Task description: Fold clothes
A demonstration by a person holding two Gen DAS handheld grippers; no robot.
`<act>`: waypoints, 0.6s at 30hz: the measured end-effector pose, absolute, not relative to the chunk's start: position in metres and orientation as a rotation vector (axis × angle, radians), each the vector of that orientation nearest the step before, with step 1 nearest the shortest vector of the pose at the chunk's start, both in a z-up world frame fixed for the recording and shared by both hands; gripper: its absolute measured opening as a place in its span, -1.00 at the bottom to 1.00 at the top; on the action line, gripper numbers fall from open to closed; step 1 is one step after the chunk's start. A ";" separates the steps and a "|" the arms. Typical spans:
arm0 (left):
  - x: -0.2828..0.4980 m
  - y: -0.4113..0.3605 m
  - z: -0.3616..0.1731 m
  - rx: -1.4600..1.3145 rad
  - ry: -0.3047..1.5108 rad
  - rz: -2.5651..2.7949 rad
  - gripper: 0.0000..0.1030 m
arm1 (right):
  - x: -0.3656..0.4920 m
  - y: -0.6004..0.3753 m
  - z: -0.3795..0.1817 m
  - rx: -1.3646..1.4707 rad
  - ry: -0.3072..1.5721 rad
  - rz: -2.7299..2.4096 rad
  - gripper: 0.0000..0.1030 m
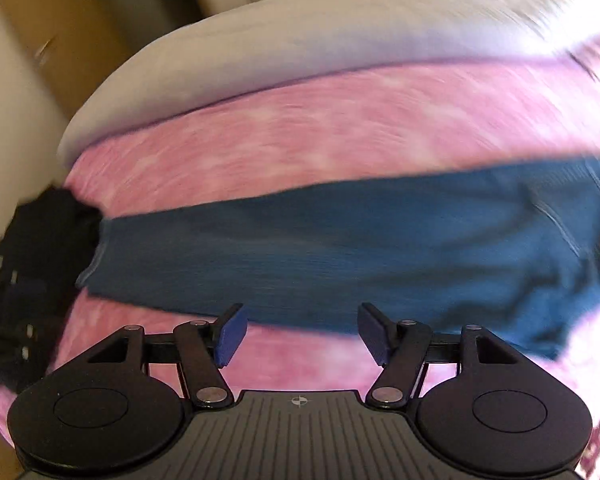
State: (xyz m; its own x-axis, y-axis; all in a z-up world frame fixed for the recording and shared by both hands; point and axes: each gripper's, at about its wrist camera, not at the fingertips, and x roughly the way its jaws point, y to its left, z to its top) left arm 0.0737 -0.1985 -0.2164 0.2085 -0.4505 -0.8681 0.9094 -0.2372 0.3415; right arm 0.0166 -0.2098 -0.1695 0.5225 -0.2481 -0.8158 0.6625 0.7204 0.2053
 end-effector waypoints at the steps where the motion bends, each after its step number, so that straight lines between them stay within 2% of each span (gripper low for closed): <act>1: 0.084 -0.193 -0.213 1.210 0.505 -1.402 -0.21 | 0.035 -0.193 -0.168 0.502 0.881 -0.572 0.26; 10: 0.137 -0.175 -0.194 1.078 0.523 -1.449 -0.17 | 0.153 -0.114 -0.185 0.441 1.170 -0.513 0.27; 18: 0.145 -0.171 -0.201 1.064 0.558 -1.462 -0.14 | 0.173 -0.103 -0.185 0.443 1.207 -0.528 0.27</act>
